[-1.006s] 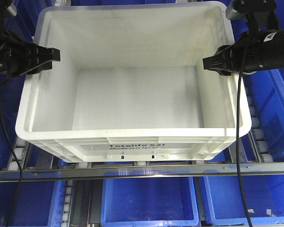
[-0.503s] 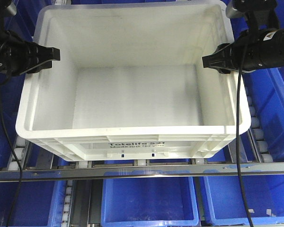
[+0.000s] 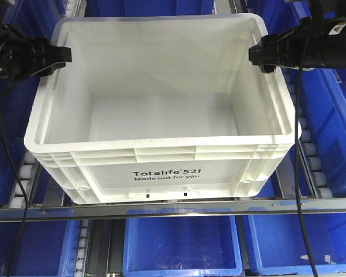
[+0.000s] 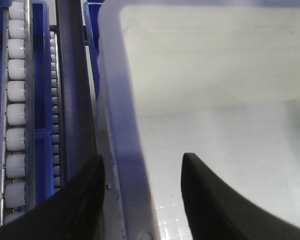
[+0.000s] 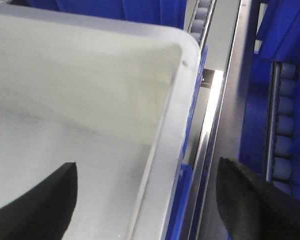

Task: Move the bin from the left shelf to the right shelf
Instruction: 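Open both grippers and lift them off the crate rims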

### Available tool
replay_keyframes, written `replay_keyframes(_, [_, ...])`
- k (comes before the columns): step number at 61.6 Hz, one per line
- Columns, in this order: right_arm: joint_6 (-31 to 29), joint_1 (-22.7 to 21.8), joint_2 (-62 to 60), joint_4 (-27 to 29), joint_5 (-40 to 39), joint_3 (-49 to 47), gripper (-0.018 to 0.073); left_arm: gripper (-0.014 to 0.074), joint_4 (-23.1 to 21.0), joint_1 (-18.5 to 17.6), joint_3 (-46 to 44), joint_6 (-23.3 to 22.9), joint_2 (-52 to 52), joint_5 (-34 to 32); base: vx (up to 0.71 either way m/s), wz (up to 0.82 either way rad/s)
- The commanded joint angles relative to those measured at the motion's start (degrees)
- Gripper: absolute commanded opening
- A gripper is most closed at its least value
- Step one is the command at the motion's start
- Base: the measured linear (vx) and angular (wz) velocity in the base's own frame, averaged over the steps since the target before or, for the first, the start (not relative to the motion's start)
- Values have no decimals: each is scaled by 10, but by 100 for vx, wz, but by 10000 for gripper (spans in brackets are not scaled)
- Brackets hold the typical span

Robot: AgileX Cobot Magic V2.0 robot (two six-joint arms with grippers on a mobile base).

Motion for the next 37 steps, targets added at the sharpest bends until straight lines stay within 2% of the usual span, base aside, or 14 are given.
replay_keyframes(1, [-5,-2,-36,1,-32,-19,563,348,-4,-2,-19,0,-22,-33,0,0])
replay_keyframes(13, [2,-2,-68,1,-33,-19,563,348,-4,-2,-19,0,-33,-6,0,0])
replay_keyframes(37, [2,-2,-74,1,-26,-19,563,348,7,-2,-19,1,-58,-32,0,0])
